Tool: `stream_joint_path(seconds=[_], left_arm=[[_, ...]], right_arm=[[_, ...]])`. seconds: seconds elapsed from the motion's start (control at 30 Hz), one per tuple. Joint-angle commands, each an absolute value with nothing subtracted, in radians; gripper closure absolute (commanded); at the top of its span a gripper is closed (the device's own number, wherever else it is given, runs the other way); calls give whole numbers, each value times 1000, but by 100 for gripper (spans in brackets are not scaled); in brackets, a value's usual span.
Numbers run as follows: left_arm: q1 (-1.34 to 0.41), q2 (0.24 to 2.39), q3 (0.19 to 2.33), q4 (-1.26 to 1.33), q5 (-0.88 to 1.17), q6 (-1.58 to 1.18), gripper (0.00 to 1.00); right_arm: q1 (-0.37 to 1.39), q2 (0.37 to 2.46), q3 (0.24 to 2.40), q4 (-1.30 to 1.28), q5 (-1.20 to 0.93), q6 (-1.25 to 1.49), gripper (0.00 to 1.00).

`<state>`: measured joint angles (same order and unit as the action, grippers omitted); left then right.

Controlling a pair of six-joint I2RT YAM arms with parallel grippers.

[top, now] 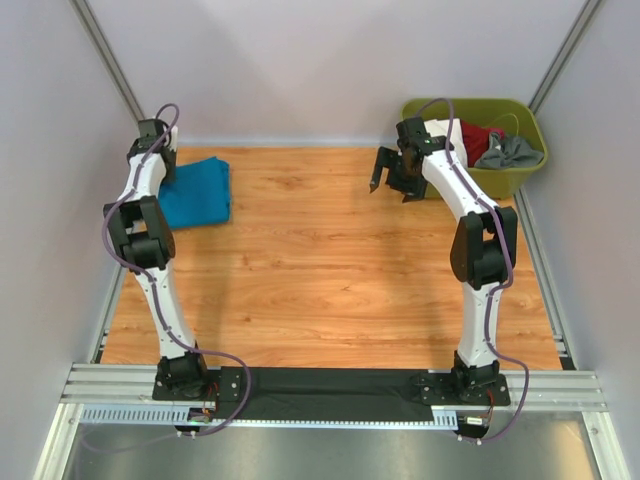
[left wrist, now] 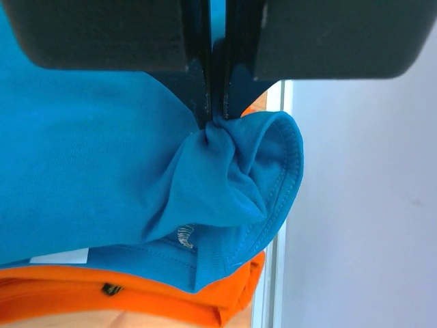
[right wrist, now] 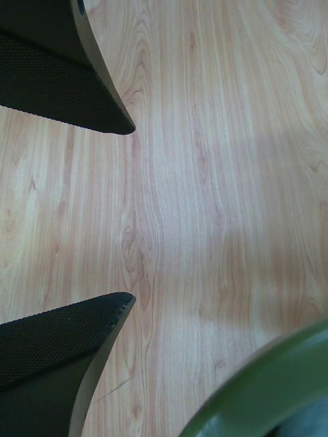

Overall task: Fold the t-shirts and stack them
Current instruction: Neatly place the folded tshirt to the corner

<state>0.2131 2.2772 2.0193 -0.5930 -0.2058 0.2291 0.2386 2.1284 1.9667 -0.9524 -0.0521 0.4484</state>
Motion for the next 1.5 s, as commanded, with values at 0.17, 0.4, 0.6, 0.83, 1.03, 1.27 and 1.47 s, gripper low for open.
stream_joint_path(seconds=[0.17, 0.4, 0.6, 0.83, 1.03, 1.27, 1.47], left_arm=[[259, 2387, 2155, -515, -186, 290, 100], [265, 2500, 2261, -494, -265, 302, 100], [278, 2490, 2298, -528, -229, 239, 74], [278, 2332, 2316, -606, -160, 125, 9], [276, 2116, 2088, -643, -8, -59, 2], [268, 1725, 1465, -318, 167, -251, 1], [239, 1416, 1256, -329, 189, -235, 1]], right_arm=[[235, 2141, 2008, -905, -124, 457, 0], [236, 2187, 2111, -954, -135, 462, 0], [236, 2198, 2134, -917, -189, 476, 0], [236, 2111, 2112, -819, -213, 453, 0], [235, 1994, 2079, -741, -180, 407, 0], [235, 1783, 1907, -681, -167, 348, 0], [235, 1616, 1720, -672, -155, 328, 0]])
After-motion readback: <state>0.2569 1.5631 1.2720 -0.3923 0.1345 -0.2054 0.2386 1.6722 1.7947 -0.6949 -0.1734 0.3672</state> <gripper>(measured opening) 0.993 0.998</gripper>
